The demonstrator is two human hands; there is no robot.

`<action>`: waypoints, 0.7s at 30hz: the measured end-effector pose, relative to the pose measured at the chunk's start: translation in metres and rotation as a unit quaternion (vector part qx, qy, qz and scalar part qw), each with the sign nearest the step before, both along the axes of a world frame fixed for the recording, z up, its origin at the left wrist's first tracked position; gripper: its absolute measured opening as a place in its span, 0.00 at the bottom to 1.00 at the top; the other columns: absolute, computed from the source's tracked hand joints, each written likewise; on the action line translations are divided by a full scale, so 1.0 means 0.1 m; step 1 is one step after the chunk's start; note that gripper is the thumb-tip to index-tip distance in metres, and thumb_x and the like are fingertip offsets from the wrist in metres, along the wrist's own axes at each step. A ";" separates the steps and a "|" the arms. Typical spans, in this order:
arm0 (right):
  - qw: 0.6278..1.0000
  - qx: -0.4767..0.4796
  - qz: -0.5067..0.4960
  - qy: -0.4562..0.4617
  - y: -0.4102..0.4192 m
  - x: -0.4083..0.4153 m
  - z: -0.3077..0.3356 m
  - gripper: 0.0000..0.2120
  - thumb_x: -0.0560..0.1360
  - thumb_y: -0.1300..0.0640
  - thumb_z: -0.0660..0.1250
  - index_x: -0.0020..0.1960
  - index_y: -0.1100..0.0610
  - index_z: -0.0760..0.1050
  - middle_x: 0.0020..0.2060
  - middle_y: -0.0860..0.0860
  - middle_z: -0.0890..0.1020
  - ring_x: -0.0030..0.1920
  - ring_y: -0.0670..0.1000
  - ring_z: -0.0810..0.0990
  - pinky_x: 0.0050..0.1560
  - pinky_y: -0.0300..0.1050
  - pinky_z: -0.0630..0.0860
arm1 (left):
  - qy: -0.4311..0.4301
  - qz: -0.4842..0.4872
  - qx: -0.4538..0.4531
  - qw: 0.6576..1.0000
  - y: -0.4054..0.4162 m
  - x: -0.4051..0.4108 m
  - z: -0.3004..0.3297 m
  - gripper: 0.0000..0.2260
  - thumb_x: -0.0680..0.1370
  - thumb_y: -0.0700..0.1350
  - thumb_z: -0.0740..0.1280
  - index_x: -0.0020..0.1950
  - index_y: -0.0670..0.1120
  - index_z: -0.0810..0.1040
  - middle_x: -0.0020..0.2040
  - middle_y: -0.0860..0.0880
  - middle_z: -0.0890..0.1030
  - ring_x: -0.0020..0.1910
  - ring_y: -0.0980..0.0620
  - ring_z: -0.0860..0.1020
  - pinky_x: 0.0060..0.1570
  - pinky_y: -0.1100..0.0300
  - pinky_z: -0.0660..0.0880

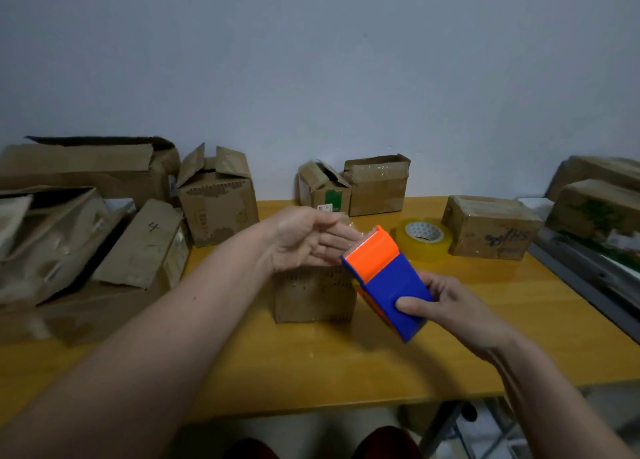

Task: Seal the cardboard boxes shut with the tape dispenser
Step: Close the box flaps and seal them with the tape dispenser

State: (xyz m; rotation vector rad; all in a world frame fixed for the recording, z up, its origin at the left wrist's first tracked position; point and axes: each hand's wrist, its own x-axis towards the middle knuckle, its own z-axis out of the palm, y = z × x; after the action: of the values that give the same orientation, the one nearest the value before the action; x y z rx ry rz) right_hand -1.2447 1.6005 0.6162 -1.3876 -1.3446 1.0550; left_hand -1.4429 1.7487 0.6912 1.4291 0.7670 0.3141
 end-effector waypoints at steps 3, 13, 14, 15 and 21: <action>1.000 -0.011 0.024 -0.013 0.03 -0.04 0.07 0.19 0.67 0.52 0.71 0.55 0.60 0.77 0.46 0.53 0.85 0.45 0.49 0.83 0.43 0.38 0.78 | -0.022 0.031 -0.021 0.999 -0.03 -0.07 -0.07 0.09 0.77 0.46 0.66 0.41 0.45 0.83 0.38 0.47 0.84 0.38 0.52 0.81 0.47 0.57 0.78; 0.988 -0.041 0.095 -0.114 0.09 -0.28 0.29 0.17 0.68 0.54 0.72 0.55 0.59 0.76 0.47 0.54 0.84 0.49 0.53 0.84 0.48 0.45 0.80 | -0.026 0.142 0.125 0.982 -0.09 -0.31 -0.30 0.07 0.77 0.42 0.69 0.40 0.50 0.83 0.45 0.49 0.83 0.47 0.53 0.80 0.41 0.62 0.79; 0.987 -0.044 0.096 -0.122 0.10 -0.31 0.32 0.18 0.68 0.54 0.73 0.55 0.59 0.76 0.47 0.55 0.85 0.49 0.54 0.84 0.49 0.46 0.80 | -0.030 0.159 0.131 0.978 -0.09 -0.34 -0.31 0.07 0.77 0.41 0.69 0.40 0.49 0.83 0.46 0.47 0.83 0.48 0.51 0.79 0.43 0.62 0.80; 0.986 -0.044 0.094 -0.127 0.11 -0.34 0.34 0.18 0.68 0.53 0.73 0.54 0.59 0.76 0.46 0.54 0.85 0.48 0.54 0.84 0.49 0.45 0.80 | -0.042 0.173 0.125 0.976 -0.08 -0.36 -0.33 0.07 0.77 0.40 0.69 0.40 0.48 0.82 0.44 0.47 0.83 0.46 0.51 0.79 0.41 0.63 0.79; 0.989 -0.042 0.050 -0.134 0.10 -0.55 0.34 0.16 0.65 0.44 0.76 0.43 0.54 0.79 0.35 0.51 0.84 0.34 0.46 0.82 0.33 0.33 0.75 | -0.076 0.221 0.108 0.966 -0.11 -0.49 -0.48 0.05 0.77 0.36 0.67 0.45 0.40 0.82 0.27 0.54 0.80 0.24 0.62 0.74 0.25 0.70 0.69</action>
State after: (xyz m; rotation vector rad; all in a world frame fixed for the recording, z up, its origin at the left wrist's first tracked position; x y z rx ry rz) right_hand -1.2992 1.6108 0.6500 -1.5819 -1.5940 1.0260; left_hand -1.4920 1.7376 0.6437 1.4051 0.9431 0.8652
